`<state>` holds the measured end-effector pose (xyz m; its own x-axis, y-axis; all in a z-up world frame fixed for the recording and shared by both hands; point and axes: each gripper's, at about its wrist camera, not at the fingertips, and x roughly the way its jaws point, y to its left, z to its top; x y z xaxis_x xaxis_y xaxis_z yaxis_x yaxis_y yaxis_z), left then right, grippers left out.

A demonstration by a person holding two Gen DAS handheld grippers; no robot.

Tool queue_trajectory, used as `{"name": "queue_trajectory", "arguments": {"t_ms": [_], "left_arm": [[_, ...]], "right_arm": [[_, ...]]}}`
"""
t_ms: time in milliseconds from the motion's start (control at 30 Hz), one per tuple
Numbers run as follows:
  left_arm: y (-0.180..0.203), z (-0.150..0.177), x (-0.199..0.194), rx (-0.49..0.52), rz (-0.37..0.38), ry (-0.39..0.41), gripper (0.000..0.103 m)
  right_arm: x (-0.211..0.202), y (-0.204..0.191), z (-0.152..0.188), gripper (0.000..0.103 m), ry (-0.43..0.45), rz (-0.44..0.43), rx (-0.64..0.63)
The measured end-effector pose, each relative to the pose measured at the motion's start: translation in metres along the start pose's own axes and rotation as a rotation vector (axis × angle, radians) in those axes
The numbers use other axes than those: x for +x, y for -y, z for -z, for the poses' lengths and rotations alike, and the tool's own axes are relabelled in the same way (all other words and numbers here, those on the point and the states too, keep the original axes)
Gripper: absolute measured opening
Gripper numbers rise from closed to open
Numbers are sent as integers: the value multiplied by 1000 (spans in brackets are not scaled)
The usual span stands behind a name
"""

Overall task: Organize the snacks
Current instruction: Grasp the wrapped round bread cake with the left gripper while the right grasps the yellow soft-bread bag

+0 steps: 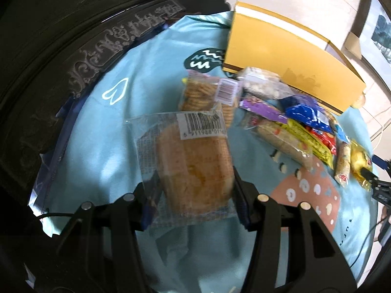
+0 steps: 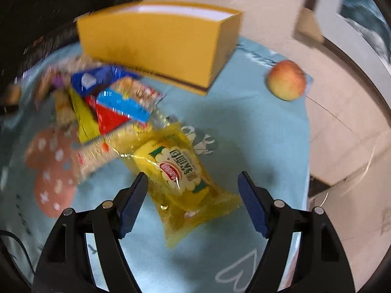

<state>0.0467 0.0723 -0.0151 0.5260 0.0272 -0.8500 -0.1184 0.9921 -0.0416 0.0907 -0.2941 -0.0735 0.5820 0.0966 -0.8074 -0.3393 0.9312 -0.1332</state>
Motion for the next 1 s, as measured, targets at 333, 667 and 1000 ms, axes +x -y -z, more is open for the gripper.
{"name": "queue_trajectory", "arguments": {"t_ms": [333, 667, 1000], "left_arm": [[24, -10, -4, 60, 16, 19, 54], [28, -10, -9, 87, 43, 24, 54], [59, -43, -46, 143, 103, 128, 54]], "right_arm": [[20, -7, -9, 41, 3, -74, -34], [-33, -17, -2, 39, 85, -70, 98], [-87, -45, -47, 39, 239, -105, 88]]}}
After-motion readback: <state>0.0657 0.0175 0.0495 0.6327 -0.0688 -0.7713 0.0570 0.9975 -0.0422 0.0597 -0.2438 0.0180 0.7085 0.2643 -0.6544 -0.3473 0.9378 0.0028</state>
